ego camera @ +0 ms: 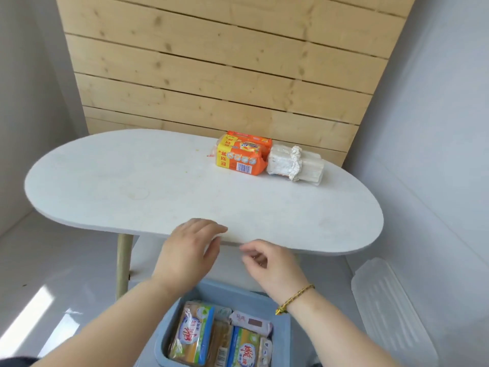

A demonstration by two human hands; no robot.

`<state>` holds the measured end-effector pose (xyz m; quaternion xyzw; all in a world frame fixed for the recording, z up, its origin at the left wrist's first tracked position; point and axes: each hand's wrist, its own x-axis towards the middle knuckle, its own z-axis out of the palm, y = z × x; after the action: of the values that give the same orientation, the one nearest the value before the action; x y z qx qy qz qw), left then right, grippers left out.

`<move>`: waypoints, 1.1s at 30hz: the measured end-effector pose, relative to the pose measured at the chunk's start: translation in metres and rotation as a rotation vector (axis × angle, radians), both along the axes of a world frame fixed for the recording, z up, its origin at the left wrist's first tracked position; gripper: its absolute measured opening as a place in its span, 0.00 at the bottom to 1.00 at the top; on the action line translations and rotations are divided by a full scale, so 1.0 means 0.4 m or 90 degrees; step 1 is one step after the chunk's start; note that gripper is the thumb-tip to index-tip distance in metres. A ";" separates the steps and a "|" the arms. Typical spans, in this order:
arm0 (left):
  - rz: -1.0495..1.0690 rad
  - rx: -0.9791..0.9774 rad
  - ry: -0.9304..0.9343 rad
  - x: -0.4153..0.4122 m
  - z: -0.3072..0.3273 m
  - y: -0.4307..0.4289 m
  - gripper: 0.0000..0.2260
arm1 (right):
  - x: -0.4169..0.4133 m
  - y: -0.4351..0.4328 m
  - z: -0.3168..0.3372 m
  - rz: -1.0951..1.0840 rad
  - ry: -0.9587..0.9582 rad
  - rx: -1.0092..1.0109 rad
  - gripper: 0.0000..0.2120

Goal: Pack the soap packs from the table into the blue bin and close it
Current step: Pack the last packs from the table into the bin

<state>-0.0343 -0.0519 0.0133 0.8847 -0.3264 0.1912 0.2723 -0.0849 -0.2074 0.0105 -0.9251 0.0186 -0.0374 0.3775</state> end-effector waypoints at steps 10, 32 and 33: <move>0.189 0.102 0.144 0.206 -0.026 -0.023 0.20 | 0.243 -0.249 0.175 -0.142 -0.032 -0.200 0.27; 0.207 0.143 0.109 0.222 -0.058 -0.023 0.19 | 0.558 -0.356 0.202 -0.110 0.294 -0.415 0.41; 0.207 0.144 0.114 0.222 -0.058 -0.023 0.19 | 0.547 -0.352 0.200 -0.116 0.294 -0.403 0.42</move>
<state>0.0546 -0.0612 -0.0099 0.9641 -0.1734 0.1157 0.1647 0.1338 -0.3480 0.0903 -0.9742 0.1727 0.1345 0.0552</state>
